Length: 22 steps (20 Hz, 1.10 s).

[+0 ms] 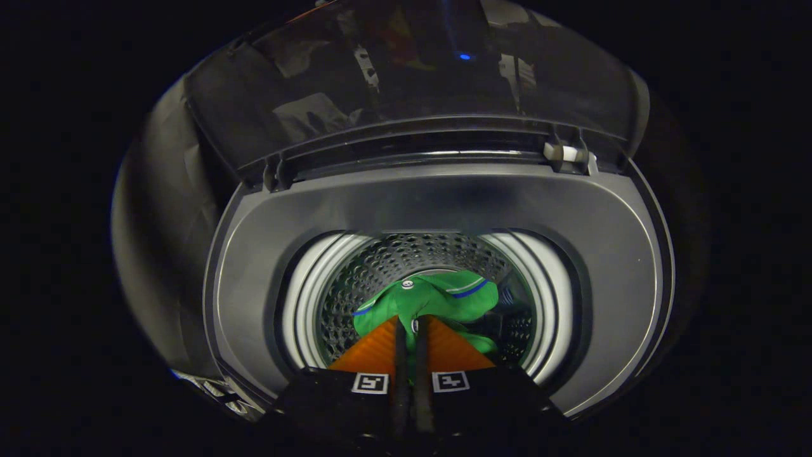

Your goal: Put the clothes into the washing machine and then close the washing machine lid.

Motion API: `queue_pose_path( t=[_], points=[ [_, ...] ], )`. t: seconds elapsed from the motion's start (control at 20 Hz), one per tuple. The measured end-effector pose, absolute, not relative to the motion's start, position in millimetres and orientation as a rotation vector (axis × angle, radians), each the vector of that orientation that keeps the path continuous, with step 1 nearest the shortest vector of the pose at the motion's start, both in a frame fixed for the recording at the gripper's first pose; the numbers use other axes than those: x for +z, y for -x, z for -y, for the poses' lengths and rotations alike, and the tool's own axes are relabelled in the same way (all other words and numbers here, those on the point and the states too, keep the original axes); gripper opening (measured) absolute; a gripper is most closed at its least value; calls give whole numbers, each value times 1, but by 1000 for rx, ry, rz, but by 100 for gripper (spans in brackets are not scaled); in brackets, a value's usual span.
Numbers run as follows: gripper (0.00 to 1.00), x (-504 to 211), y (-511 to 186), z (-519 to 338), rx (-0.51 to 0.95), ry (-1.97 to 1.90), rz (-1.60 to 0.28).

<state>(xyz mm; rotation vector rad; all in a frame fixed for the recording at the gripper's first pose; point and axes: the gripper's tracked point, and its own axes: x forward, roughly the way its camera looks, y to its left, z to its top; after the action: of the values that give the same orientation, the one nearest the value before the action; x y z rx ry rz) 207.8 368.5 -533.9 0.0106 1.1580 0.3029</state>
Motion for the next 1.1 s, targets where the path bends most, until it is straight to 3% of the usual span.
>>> queue_pose_path(
  t=[0.05,0.2,0.45,0.7,1.1],
  points=[
    [13,-534,-206,-369,303,-27,-1163],
    [40,-533,-206,-367,292,-40,-1157],
    [98,-531,-204,-362,280,-11,-1160],
    [99,-505,-201,-356,270,18,-1127],
    [99,-405,-204,-354,290,20,-983]
  ],
)
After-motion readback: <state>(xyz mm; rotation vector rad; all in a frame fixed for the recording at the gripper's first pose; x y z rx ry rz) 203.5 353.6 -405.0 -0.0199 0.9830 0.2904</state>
